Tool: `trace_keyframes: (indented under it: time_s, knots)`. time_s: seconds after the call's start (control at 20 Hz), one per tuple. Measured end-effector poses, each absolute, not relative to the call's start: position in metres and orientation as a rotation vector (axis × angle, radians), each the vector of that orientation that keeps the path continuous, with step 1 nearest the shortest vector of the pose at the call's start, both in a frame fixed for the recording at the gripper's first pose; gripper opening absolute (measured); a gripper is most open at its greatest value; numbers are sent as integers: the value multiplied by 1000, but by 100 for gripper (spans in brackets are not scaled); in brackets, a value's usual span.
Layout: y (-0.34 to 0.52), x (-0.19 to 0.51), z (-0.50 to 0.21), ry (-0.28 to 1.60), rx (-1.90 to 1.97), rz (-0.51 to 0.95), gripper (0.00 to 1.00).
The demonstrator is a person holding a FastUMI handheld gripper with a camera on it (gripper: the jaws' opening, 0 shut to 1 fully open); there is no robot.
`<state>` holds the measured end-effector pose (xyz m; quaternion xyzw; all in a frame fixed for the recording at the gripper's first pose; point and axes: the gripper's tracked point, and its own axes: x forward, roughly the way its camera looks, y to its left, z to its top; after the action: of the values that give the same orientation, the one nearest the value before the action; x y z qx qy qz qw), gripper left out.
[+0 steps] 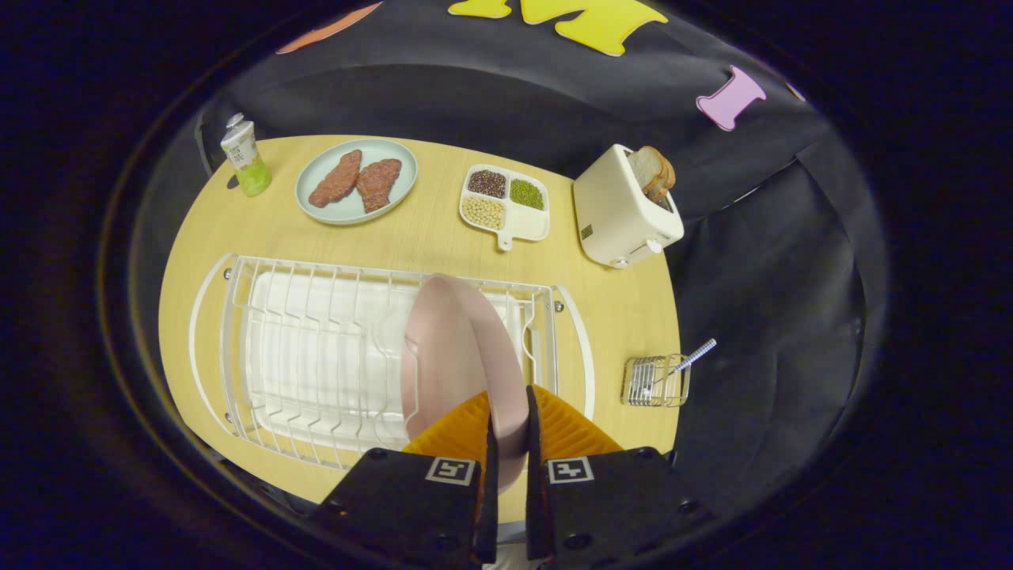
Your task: Take the plate from the dish rack, then take the spoon from the basket and place it into the plate.
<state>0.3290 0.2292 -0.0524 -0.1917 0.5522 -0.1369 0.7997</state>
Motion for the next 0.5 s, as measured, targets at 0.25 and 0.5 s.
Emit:
trace_keyframes:
  time_s: [0.25,0.5]
  knots:
    - [221,322,-41,1130,-349,-344,17]
    - [200,308,-27,1086,-269,-342,17]
